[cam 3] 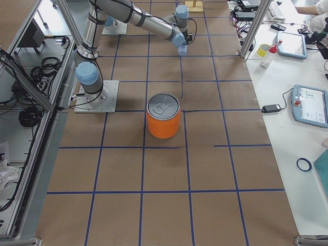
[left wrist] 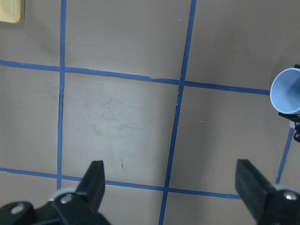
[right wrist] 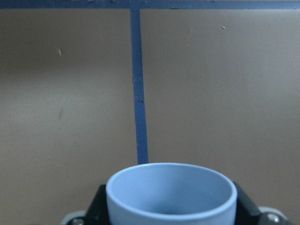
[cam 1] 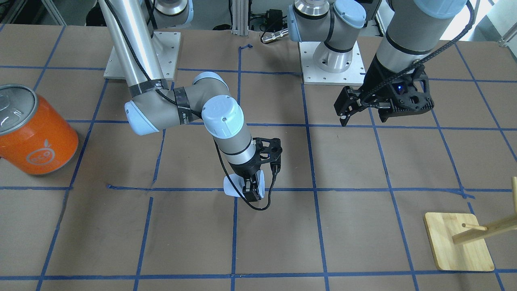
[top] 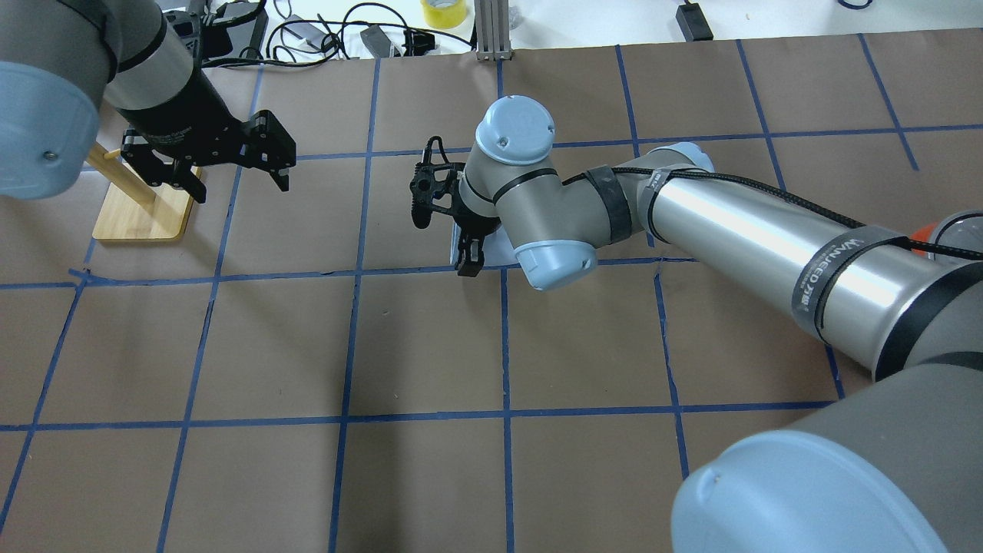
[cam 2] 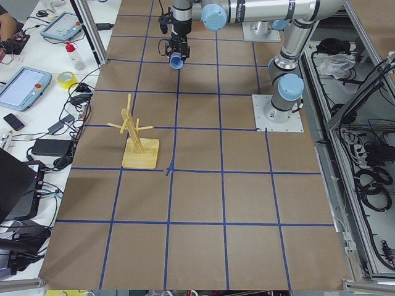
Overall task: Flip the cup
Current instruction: 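Carry the cup with the right gripper toward the left gripper's side, then set the cup down on its side, open and raise the right gripper, then reach the left gripper to the cup's open end and grasp its rim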
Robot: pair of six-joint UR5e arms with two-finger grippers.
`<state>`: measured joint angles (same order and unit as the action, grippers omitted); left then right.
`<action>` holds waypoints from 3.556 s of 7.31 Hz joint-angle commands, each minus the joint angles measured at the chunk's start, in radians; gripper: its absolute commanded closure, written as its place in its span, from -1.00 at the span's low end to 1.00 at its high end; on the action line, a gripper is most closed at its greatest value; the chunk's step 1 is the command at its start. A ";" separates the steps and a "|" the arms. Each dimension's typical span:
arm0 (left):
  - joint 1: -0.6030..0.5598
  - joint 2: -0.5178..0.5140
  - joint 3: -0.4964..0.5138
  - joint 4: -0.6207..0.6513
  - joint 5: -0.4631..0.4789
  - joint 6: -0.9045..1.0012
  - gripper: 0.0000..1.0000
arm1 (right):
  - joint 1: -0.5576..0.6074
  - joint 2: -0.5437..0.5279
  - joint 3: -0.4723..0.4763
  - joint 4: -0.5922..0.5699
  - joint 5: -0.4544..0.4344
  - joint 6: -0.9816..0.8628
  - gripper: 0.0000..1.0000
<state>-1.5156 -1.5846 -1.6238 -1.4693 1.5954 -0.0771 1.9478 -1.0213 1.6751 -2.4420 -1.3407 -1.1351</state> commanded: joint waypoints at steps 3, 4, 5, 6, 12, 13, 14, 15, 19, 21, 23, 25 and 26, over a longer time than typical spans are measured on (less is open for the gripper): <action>0.002 -0.006 -0.001 0.003 0.000 0.000 -1.00 | 0.006 0.023 0.000 -0.026 -0.002 0.009 0.41; 0.002 -0.009 0.001 0.001 0.000 -0.012 -1.00 | 0.010 0.039 -0.014 -0.026 -0.003 0.011 0.37; 0.002 -0.009 -0.001 0.001 0.000 -0.013 -1.00 | 0.011 0.041 -0.014 -0.028 -0.005 0.014 0.35; 0.000 -0.014 -0.002 0.001 0.000 -0.018 -1.00 | 0.011 0.041 -0.014 -0.028 -0.003 0.020 0.26; -0.003 -0.044 -0.007 0.027 -0.055 0.000 -1.00 | 0.016 0.000 -0.017 -0.031 -0.012 0.168 -1.00; -0.003 -0.048 -0.007 0.027 -0.058 0.002 -1.00 | -0.004 -0.052 -0.015 -0.016 -0.006 0.261 -1.00; -0.003 -0.049 -0.008 0.027 -0.058 0.002 -1.00 | -0.019 -0.098 -0.015 0.038 -0.005 0.299 -1.00; -0.006 -0.057 -0.008 0.027 -0.061 -0.006 -1.00 | -0.054 -0.146 -0.015 0.084 -0.008 0.389 -1.00; -0.006 -0.164 -0.059 0.197 -0.376 -0.021 -1.00 | -0.281 -0.506 -0.015 0.637 -0.070 0.454 -1.00; -0.032 -0.230 -0.111 0.315 -0.406 -0.023 -1.00 | -0.398 -0.609 -0.021 0.748 -0.147 0.582 -1.00; -0.049 -0.314 -0.110 0.432 -0.475 -0.042 -1.00 | -0.403 -0.606 -0.110 0.770 -0.263 0.829 -1.00; -0.069 -0.382 -0.110 0.519 -0.535 -0.059 -1.00 | -0.405 -0.550 -0.196 0.808 -0.262 0.920 -1.00; -0.074 -0.414 -0.110 0.541 -0.537 -0.059 -1.00 | -0.403 -0.545 -0.199 0.810 -0.267 0.981 -1.00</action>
<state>-1.5799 -1.9581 -1.7333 -0.9646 1.0705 -0.1336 1.5442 -1.5832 1.5001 -1.6393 -1.6001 -0.2299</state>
